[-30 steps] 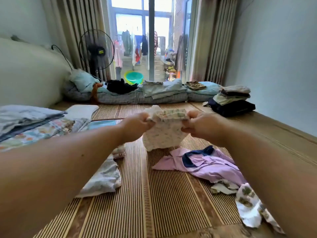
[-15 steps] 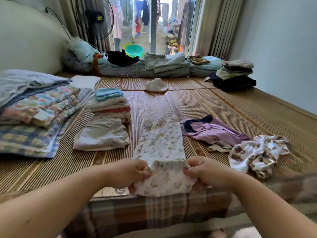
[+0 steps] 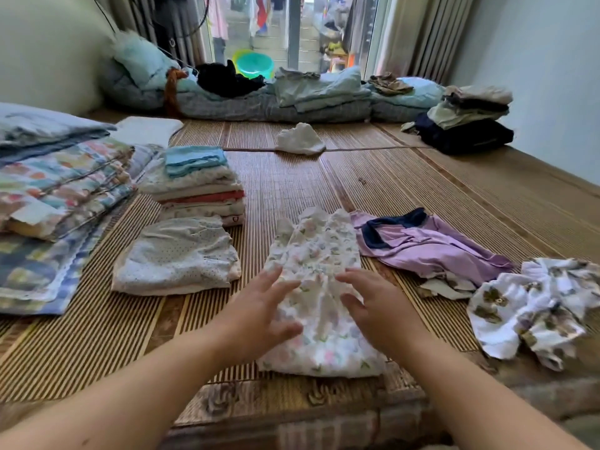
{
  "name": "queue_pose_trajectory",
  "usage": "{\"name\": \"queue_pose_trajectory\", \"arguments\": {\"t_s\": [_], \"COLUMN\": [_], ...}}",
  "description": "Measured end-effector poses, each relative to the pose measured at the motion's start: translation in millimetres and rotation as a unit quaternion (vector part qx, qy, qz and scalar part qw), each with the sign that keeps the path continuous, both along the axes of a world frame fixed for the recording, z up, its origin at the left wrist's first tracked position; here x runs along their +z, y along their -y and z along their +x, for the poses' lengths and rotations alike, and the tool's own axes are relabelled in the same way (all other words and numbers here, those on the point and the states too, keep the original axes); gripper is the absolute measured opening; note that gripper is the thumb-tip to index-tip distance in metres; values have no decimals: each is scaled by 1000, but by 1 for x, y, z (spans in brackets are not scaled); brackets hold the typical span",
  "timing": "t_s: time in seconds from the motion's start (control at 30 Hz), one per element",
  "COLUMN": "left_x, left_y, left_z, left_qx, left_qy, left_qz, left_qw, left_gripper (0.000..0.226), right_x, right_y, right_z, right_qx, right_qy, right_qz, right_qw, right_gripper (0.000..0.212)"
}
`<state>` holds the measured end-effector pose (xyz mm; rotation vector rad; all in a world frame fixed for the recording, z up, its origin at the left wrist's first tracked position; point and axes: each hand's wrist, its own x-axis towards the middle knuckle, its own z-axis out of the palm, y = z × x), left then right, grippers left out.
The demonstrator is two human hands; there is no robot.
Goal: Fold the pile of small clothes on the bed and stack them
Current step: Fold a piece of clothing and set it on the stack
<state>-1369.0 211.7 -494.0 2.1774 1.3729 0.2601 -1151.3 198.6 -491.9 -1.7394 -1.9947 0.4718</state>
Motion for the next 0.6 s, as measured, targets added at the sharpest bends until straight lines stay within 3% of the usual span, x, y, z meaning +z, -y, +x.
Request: {"name": "queue_pose_trajectory", "arguments": {"t_s": [0.1,0.2,0.27,0.4,0.53,0.6], "left_x": [-3,-21,-30,-22,-21,-15], "left_y": [-6,-18,-24,-33,-31,-27], "left_z": [5,4,2,2,-7,-12], "left_qx": [-137,-171,-179,-175,-117,-78], "left_qy": [-141,-255,-285,-254,-151,-65], "left_qz": [4,-35,-52,-31,51,27], "left_qw": [980,951,940,951,980,995], "left_gripper": [86,107,112,90,47,26], "right_x": [-14,-29,-31,-33,-30,-31], "right_y": [-3,-7,-11,-13,-3,3], "right_z": [-4,1,2,1,8,12], "right_qx": [113,140,131,129,134,130], "right_qy": [83,196,207,200,179,151], "right_qz": [-101,-209,-230,-232,-231,-200], "right_qw": [985,948,942,943,947,959], "right_gripper": [49,77,88,99,107,99]}}
